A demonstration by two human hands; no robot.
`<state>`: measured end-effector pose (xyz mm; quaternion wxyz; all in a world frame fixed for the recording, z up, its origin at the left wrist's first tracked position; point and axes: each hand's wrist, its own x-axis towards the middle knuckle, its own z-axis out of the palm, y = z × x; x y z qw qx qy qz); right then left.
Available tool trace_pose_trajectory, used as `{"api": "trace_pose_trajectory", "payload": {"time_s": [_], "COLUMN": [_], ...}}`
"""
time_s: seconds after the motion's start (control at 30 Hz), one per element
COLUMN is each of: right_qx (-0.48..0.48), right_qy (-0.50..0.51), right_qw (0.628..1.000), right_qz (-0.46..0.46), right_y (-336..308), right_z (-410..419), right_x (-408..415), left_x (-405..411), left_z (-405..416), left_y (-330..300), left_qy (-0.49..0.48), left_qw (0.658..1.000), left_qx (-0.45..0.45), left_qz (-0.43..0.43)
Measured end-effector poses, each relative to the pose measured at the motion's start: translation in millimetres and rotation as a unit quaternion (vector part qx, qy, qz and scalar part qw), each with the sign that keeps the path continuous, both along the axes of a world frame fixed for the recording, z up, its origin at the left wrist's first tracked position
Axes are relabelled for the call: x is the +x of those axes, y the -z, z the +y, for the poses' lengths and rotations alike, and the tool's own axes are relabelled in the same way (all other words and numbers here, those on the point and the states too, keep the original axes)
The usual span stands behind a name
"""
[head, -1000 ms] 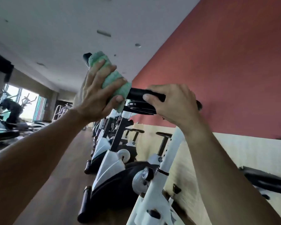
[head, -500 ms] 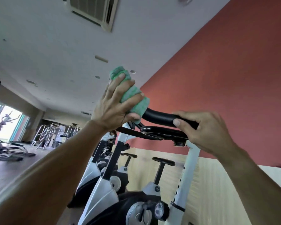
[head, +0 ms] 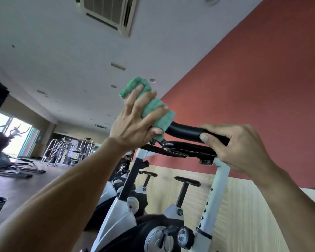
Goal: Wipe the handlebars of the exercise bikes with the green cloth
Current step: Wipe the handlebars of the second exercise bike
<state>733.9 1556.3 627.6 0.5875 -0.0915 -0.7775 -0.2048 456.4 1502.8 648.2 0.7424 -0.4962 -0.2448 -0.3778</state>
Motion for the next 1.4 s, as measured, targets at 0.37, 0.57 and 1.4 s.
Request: {"api": "trace_pose_trajectory", "payload": {"time_s": [0.37,0.57,1.4], "right_qx": [0.004,-0.016,-0.122], "right_qy": [0.006,0.021,-0.063], "right_qw": [1.0,1.0,0.985], "right_qz": [0.003,-0.016,-0.101], "right_y": [-4.4,-3.9,-22.3], "right_z": [1.1,0.5,-2.7], "right_x": [-0.6,0.1,17.1], "left_x": [29.3,8.4,90.2], "left_z": [6.6,-36.5,-60.7], "left_y": [24.2,-5.2,19.8], "left_qy": [-0.038,-0.043,-0.157], "left_qw": [0.999,0.988,0.939], "left_qx": [0.002,-0.062,-0.242], "left_qz": [-0.028,-0.134,-0.185]}}
